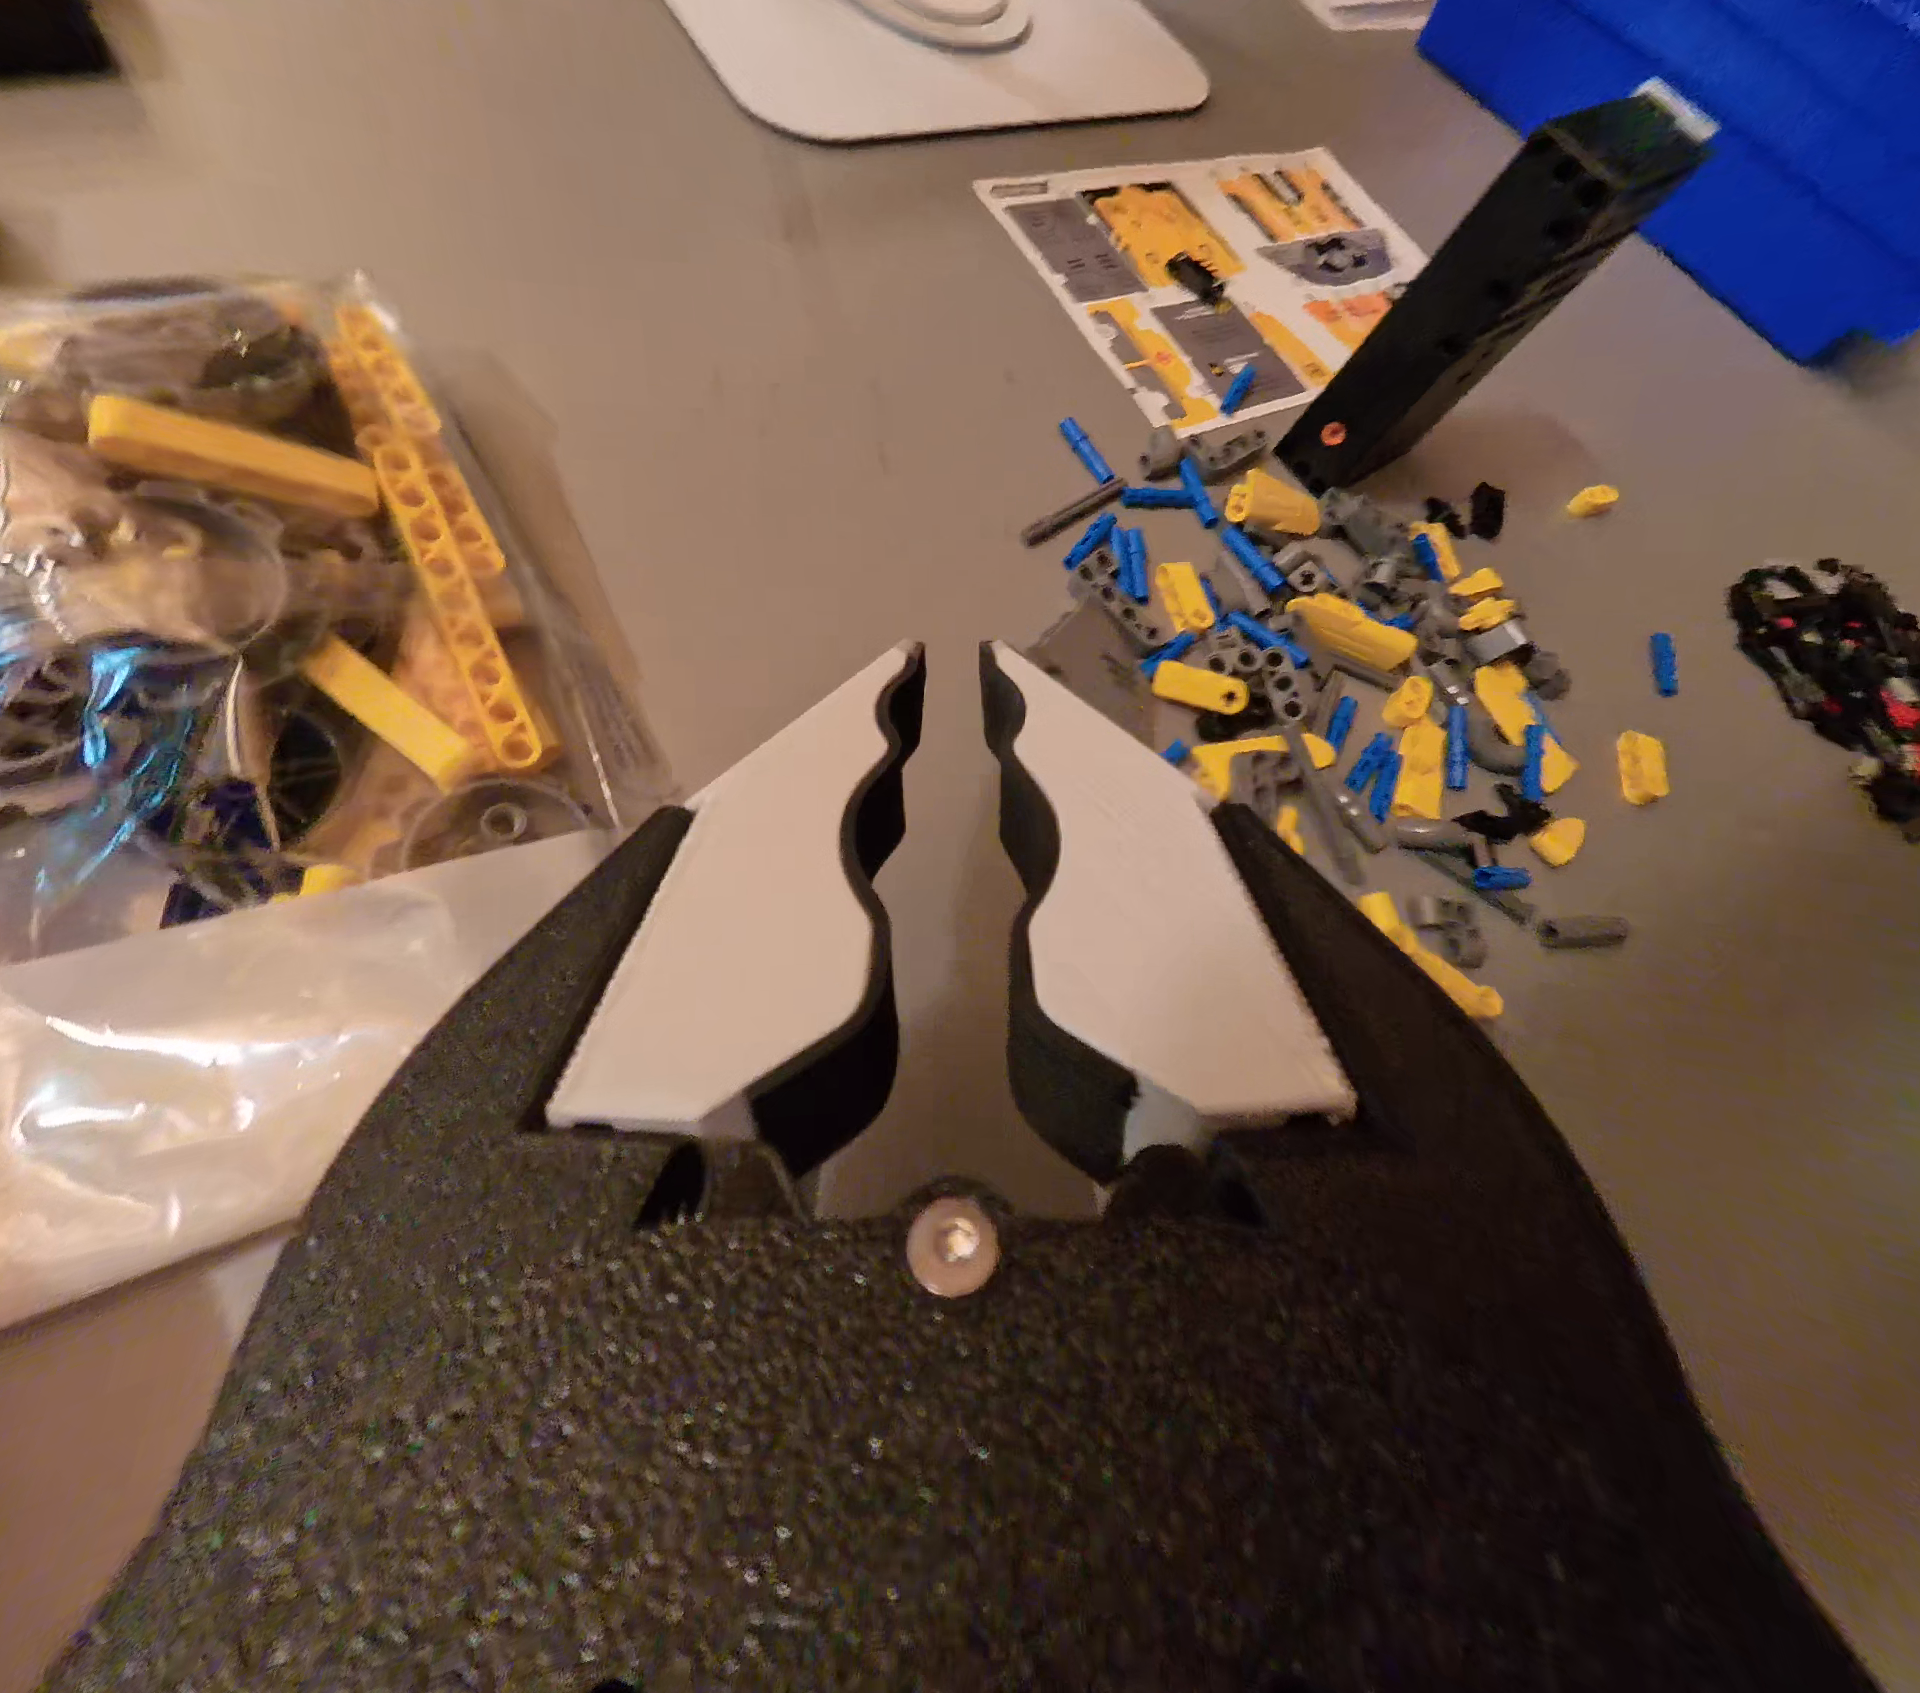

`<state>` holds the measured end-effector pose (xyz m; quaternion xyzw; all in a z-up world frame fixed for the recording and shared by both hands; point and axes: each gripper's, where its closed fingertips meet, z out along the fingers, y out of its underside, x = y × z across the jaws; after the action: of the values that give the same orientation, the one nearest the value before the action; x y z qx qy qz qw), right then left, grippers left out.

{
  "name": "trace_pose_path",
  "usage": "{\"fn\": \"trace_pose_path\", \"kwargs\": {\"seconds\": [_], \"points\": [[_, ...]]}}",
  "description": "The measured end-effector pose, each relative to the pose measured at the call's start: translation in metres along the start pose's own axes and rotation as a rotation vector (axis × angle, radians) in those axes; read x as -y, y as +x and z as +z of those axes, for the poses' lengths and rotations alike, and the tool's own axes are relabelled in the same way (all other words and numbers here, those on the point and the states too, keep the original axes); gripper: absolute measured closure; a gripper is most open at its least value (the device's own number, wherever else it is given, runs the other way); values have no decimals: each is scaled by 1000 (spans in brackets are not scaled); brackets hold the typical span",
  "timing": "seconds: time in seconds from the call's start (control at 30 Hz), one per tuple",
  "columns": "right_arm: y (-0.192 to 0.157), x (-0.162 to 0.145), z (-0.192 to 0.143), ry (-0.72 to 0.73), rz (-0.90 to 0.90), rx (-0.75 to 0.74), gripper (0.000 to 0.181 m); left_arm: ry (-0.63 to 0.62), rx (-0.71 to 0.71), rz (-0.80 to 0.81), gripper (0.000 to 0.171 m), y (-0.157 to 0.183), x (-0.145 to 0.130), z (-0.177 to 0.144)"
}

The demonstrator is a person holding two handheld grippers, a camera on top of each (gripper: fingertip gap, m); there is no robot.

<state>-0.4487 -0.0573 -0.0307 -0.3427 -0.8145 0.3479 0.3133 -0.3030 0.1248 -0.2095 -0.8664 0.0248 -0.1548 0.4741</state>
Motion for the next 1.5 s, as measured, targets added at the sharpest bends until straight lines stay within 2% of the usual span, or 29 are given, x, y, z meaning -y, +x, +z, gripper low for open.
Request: {"fn": "trace_pose_path", "kwargs": {"seconds": [0.1,0.2,0.37,0.4,0.47,0.5,0.57,0.7,0.8,0.97,1.3,1.5], "points": [[9,-7,32,-121,-76,6,145,-62,50,8,162,-8,-11,4],[20,-19,60,-250,-176,-19,145,-90,41,12,162,-5,-15,7],[26,-43,87,-424,-273,-24,140,-105,18,10,162,-1,-18,8],[33,-44,88,-443,-303,-44,142,-106,9,7,162,1,-18,9],[51,-44,87,-457,-357,-89,163,-106,-12,10,162,5,-17,9],[61,-45,86,-464,-341,-99,168,-106,-19,14,162,7,-17,9],[82,-47,83,-460,-276,-114,178,-108,-25,23,162,9,-17,10],[131,-46,68,-416,-167,-203,181,-110,-31,27,162,10,-17,10],[142,-46,61,-370,-9,-157,181,-103,-38,18,162,11,-16,9],[137,-48,56,-343,134,-64,181,-105,-46,22,162,13,-16,10],[122,-45,55,-349,139,-7,181,-113,-46,29,162,14,-17,11],[98,-25,50,-258,269,132,181,-119,-46,45,162,16,-18,12]]}}
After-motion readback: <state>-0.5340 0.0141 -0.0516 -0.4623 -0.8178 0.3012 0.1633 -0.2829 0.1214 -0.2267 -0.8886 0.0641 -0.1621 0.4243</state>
